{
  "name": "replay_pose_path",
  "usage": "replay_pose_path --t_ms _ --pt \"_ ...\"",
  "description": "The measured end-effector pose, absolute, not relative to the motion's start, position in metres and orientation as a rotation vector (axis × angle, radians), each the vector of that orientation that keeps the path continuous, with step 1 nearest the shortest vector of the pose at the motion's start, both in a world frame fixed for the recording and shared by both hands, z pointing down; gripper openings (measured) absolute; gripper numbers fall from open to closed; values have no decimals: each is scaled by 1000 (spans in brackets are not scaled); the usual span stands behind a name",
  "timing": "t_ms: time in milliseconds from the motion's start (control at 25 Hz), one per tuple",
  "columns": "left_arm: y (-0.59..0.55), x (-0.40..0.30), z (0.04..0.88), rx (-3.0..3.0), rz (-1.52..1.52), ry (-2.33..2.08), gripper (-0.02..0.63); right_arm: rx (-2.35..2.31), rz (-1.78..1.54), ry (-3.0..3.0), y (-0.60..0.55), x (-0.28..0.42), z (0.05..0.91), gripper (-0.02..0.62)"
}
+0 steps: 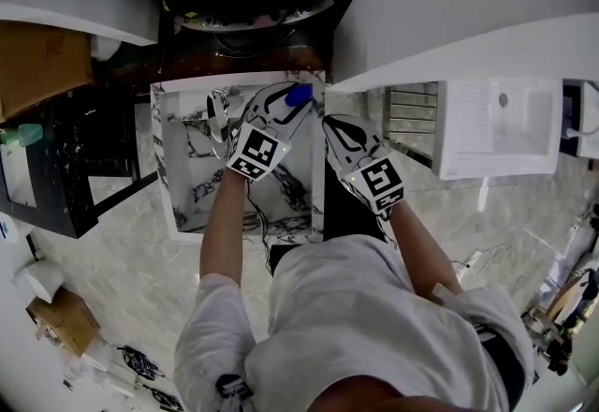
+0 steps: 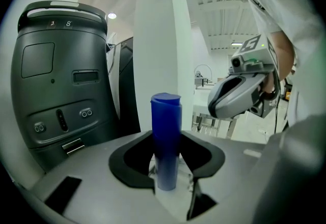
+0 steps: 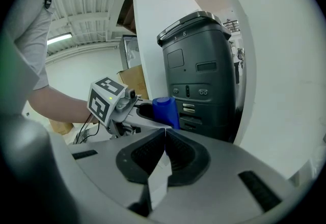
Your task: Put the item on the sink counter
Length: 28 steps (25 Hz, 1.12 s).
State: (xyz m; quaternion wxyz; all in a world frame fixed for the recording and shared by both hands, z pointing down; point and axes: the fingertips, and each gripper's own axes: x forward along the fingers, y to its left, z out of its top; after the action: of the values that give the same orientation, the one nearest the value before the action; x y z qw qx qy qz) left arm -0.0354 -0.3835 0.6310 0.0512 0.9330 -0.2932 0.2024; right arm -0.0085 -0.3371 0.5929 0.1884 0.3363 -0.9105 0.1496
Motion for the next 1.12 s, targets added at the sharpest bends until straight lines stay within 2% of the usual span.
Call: replay_pose_path --t_ms 440,1120 --pt "-388 -32 622 2883 566 -783 161 936 429 -2560 -336 -9 595 5" --pt "-390 -32 623 2842 460 -845 161 939 415 -2558 -333 -12 595 5"
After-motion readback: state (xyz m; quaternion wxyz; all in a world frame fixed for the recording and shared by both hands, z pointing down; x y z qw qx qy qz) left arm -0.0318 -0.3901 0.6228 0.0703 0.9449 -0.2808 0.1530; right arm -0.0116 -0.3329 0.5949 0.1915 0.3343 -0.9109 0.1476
